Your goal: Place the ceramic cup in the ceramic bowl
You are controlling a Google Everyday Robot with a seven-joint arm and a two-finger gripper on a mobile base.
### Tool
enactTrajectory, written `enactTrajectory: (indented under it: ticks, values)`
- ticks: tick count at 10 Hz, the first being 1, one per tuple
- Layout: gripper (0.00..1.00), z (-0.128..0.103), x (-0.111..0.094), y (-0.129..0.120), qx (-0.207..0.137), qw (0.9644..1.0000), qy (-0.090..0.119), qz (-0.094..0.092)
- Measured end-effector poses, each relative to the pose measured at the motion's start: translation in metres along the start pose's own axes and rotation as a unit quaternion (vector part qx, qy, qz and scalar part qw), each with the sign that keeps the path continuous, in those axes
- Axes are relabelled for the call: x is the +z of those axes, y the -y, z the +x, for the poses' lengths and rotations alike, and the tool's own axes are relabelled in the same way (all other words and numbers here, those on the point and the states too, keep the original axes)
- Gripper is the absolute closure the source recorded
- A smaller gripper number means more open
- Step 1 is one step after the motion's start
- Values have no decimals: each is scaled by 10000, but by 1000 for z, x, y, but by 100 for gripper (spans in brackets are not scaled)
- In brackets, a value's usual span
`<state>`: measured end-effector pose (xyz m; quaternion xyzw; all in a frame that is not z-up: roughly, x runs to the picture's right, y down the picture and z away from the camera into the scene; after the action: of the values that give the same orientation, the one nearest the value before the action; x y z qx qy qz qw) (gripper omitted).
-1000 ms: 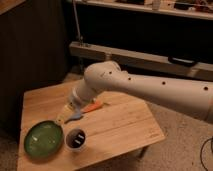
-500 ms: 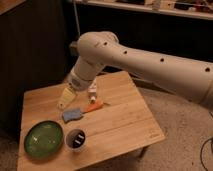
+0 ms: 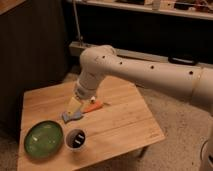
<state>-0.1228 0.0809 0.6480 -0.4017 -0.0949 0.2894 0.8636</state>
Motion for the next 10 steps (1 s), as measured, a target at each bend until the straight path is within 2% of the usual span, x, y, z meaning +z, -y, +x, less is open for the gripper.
enactTrajectory:
  ticks: [2, 5, 10]
  values:
    - [20, 11, 37, 9, 37, 10000, -2, -82]
    - [20, 26, 77, 9, -22, 9997, -62, -243]
    - [20, 38, 95, -3, -200, 9986, -402, -268]
